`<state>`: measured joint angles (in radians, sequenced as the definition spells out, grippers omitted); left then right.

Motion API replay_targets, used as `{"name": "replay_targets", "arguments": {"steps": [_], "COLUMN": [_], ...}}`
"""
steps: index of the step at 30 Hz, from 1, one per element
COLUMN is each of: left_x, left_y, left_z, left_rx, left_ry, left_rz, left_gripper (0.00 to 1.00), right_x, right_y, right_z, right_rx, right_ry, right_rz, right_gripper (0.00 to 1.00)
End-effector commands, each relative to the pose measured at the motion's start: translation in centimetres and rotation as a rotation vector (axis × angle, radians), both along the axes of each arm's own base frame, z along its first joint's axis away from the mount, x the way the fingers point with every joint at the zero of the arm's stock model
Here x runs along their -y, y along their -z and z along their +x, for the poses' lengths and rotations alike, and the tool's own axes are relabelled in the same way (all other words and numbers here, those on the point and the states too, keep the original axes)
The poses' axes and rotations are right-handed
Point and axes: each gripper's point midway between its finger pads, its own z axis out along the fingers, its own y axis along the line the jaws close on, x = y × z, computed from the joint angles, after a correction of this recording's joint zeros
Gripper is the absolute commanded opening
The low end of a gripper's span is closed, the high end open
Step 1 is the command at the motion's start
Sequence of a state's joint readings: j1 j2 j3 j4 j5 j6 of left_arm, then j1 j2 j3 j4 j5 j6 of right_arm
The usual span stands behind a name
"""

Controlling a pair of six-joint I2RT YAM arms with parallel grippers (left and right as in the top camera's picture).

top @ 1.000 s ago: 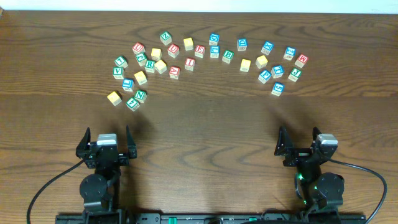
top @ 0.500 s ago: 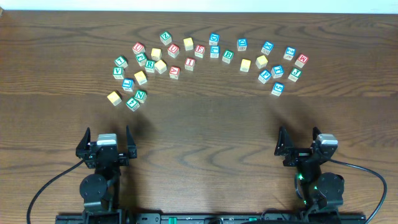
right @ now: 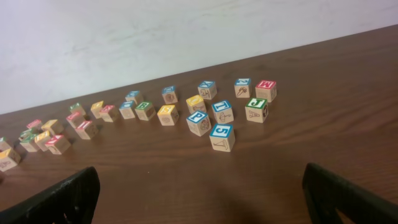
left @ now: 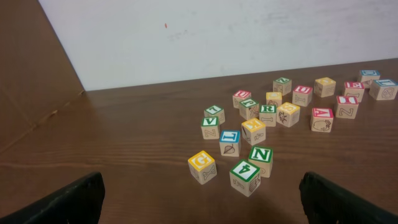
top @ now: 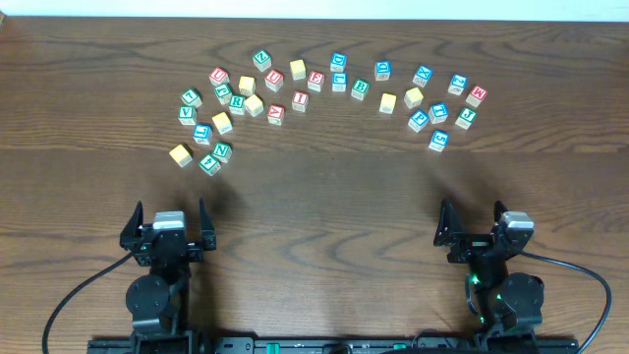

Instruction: Spell out NEURIPS

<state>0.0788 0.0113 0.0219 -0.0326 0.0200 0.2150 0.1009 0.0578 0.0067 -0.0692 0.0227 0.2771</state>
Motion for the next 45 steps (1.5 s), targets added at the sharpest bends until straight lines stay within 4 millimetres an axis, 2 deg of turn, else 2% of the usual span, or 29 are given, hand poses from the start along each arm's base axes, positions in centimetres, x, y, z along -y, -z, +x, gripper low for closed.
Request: {"name": "replay_targets", "arguments": {"steps": [1, 23, 28, 35, 39, 45], "left_x": [-0.4, -0.3, -0.3, -0.3, -0.3, 0.9], "left_y": [1.8, 1.6, 1.4, -0.9, -2.8, -7.0], "left_z": [-0.1, -0.1, -0.1, 0.1, 0.8, 4.2], "left_rx": [-0.057, -0.049, -0.034, -0.036, -0.078, -0.181], "left_ry": [-0.016, -0.016, -0.028, -0.027, -0.024, 0.054], "left_rz": [0.013, 0.011, -0.081, -0.102, -0.105, -0.125], "left_gripper": [0.99, 0.99, 0.98, 0.99, 0.98, 0.99], "right_x": [0.3, 0.3, 0.3, 0.3, 0.3, 0.3], "right_y": [0.1, 0.1, 0.1, 0.1, 0.1, 0.1], "right_z": [0.0, 0.0, 0.0, 0.0, 0.0, 0.0], "right_rx": [-0.003, -0.003, -0.003, -0.003, -0.003, -0.003], "right_ry": [0.014, 0.014, 0.014, 0.014, 0.014, 0.014], "right_rz": [-0.005, -0.005, -0.005, -0.005, -0.005, -0.005], "right_gripper": [0.99, 0.99, 0.99, 0.99, 0.99, 0.99]}}
